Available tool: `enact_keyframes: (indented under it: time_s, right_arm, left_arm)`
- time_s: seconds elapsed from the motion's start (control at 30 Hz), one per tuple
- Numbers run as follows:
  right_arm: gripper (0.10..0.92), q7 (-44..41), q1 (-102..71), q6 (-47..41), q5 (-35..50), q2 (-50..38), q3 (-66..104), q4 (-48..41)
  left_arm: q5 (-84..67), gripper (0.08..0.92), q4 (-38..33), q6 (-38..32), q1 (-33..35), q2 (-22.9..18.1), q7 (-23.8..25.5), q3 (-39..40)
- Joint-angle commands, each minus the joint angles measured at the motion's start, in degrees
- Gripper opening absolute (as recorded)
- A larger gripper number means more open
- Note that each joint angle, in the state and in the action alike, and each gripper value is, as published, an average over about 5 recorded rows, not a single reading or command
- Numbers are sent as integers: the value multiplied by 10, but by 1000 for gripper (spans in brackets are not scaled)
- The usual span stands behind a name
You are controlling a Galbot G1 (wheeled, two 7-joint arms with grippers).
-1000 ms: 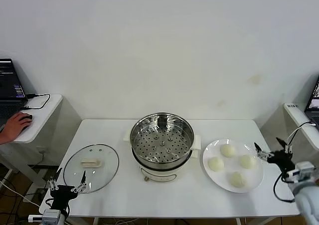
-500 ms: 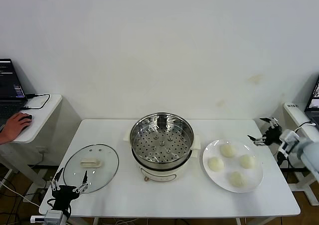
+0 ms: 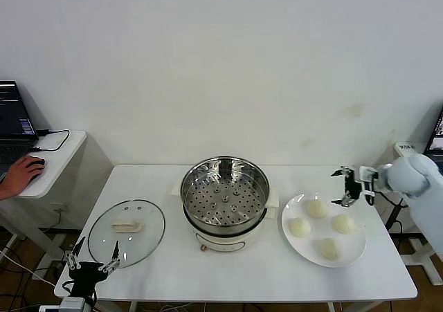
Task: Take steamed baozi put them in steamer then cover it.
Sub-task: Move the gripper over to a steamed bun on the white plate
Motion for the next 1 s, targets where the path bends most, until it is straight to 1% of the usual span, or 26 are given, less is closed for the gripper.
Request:
enact_keyframes:
  time_s: [0.03,0.2,0.5,1.0]
  right_arm:
    - [823,-63,96,27,-70,75,-112,-119]
    - [823,-50,93,33,-83,97,-107,-157]
    - [823,-46,79,32,-94,116,-94,-189]
    - [823,0,65,28,-103,148,-71,-223]
  left_arm:
    - [1,823,-3,0,4,-3,0,-1]
    - [2,823,-2,-2,12,-3,1,-3]
    - [4,823,6,-5,11,-2,2,-3]
    - [6,823,24,-7,6,-1,2,-1]
